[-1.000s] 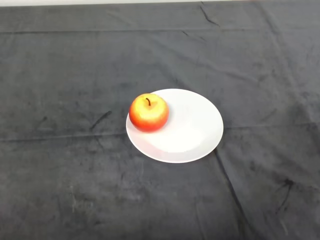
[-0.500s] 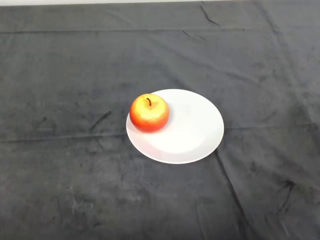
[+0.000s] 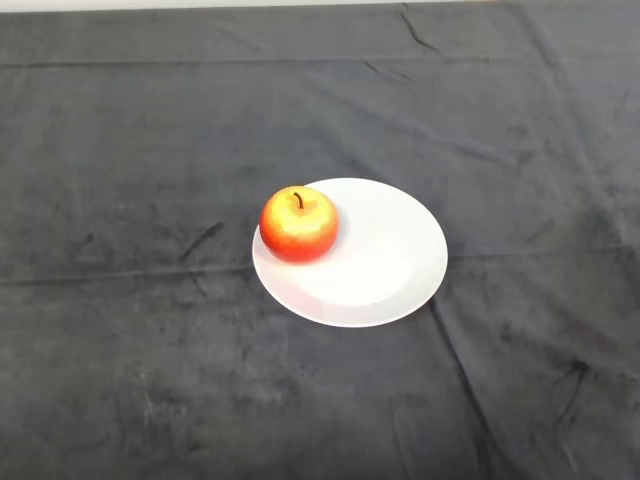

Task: Move the apple to the plate

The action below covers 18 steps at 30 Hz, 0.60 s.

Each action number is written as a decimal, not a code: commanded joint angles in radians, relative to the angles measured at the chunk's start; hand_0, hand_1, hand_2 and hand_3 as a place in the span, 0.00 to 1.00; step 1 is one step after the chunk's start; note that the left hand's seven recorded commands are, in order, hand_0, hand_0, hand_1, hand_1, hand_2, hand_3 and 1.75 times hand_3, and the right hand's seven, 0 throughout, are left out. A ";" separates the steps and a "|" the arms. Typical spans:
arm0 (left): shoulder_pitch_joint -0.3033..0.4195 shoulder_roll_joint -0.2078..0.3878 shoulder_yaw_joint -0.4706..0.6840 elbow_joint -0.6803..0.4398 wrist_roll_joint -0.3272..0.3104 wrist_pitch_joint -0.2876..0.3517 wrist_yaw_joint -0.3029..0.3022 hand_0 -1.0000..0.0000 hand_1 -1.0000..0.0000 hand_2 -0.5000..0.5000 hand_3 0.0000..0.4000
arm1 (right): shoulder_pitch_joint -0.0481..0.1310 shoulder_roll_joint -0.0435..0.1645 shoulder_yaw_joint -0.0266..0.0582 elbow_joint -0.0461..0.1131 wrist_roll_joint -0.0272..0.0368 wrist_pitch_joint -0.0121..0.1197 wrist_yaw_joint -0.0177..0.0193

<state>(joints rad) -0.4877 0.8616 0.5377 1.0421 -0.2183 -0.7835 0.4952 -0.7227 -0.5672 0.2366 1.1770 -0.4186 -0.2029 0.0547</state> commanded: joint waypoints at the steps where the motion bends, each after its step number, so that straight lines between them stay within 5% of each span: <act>1: -0.040 0.038 0.033 0.051 0.018 -0.006 -0.005 1.00 1.00 0.50 0.00 | -0.009 -0.026 0.0021 0.017 -0.0059 -0.007 -0.0093; 18: -0.046 0.033 0.039 0.053 0.028 -0.007 -0.011 1.00 1.00 0.50 0.00 | -0.009 -0.026 0.0022 0.017 -0.0059 -0.007 -0.0094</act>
<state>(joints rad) -0.4891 0.8616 0.5400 1.0424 -0.2109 -0.7835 0.4928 -0.7227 -0.5673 0.2366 1.1770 -0.4187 -0.2029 0.0547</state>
